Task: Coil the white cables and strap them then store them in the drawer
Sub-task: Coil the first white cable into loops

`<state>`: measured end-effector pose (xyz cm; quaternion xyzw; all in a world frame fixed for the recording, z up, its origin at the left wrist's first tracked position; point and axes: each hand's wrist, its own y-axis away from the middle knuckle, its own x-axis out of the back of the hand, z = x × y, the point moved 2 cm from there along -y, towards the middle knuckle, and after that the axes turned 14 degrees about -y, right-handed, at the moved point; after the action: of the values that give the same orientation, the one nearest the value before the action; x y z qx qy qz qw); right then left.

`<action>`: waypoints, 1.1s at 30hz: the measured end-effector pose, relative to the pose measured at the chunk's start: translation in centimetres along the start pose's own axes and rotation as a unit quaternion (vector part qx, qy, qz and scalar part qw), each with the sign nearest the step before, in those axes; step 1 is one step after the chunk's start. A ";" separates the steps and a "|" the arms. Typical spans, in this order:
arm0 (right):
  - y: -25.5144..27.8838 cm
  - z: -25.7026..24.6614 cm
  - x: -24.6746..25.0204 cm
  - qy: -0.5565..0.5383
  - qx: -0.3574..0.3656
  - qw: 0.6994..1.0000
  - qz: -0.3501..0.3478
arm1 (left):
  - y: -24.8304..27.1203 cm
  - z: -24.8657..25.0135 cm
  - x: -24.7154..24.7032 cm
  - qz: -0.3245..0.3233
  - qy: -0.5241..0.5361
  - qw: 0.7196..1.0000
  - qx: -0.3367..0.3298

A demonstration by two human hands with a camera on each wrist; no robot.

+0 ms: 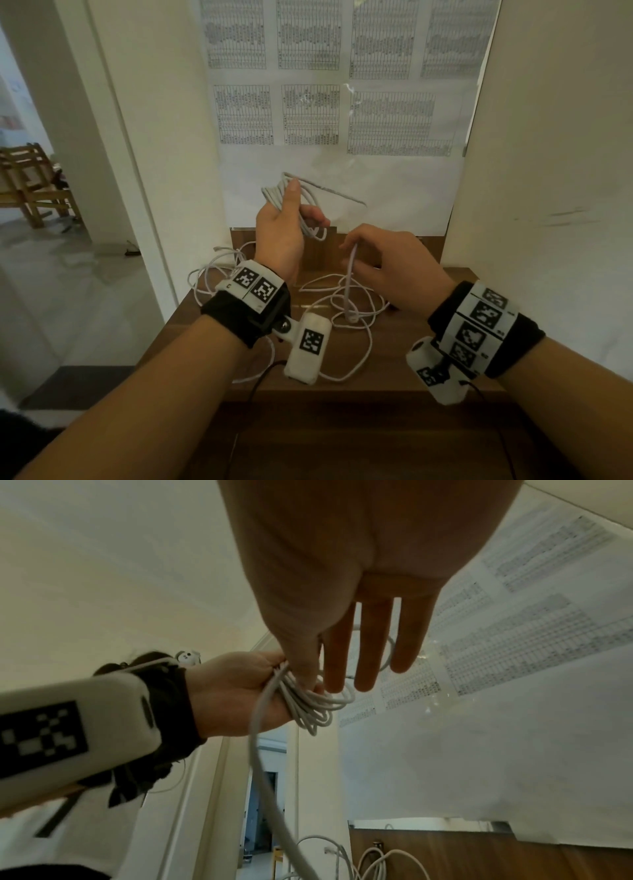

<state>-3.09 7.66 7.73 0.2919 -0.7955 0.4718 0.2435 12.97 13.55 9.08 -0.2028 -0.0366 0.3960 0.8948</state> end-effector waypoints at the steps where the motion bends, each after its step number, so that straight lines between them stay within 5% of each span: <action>1: 0.0 0.1 0.1 -0.005 -0.004 1.000 0.000 | 0.1 -0.1 0.0 -0.004 0.001 1.000 -0.001; 4: 0.3 1.1 0.2 -0.108 -0.074 0.991 -0.007 | 0.1 -0.1 -0.1 -0.012 -0.011 1.000 -0.009; 9: 0.5 2.0 0.3 -0.277 -0.241 0.929 0.058 | 0.1 0.3 -0.3 0.000 -0.034 0.999 -0.034; 13: 0.8 3.3 0.6 -0.135 -0.209 0.964 0.094 | 0.7 1.2 -0.5 0.008 -0.049 0.996 -0.074; 17: 1.0 3.6 -0.6 0.007 -0.208 0.977 -0.040 | 1.5 1.6 -1.0 -0.040 -0.163 0.973 -0.156; 20: 1.0 2.6 -0.8 0.070 -0.157 0.979 -0.110 | 1.7 0.7 -1.8 -0.112 -0.308 0.919 -0.220; 23: 0.6 2.2 -0.4 0.066 -0.110 0.984 -0.124 | 1.5 -1.5 -2.1 -0.201 -0.436 0.841 -0.249; 25: 0.6 2.5 -0.1 0.043 -0.099 0.985 -0.131 | 1.5 -2.7 -2.0 -0.236 -0.468 0.813 -0.252; 33: 1.1 2.5 1.2 -0.044 -0.055 0.996 -0.056 | 2.2 -1.9 -1.7 -0.287 -0.471 0.802 -0.228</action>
<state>-4.98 5.63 6.73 0.3427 -0.8127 0.3996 0.2499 10.71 12.96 6.61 -0.1696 -0.5997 0.1484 0.7679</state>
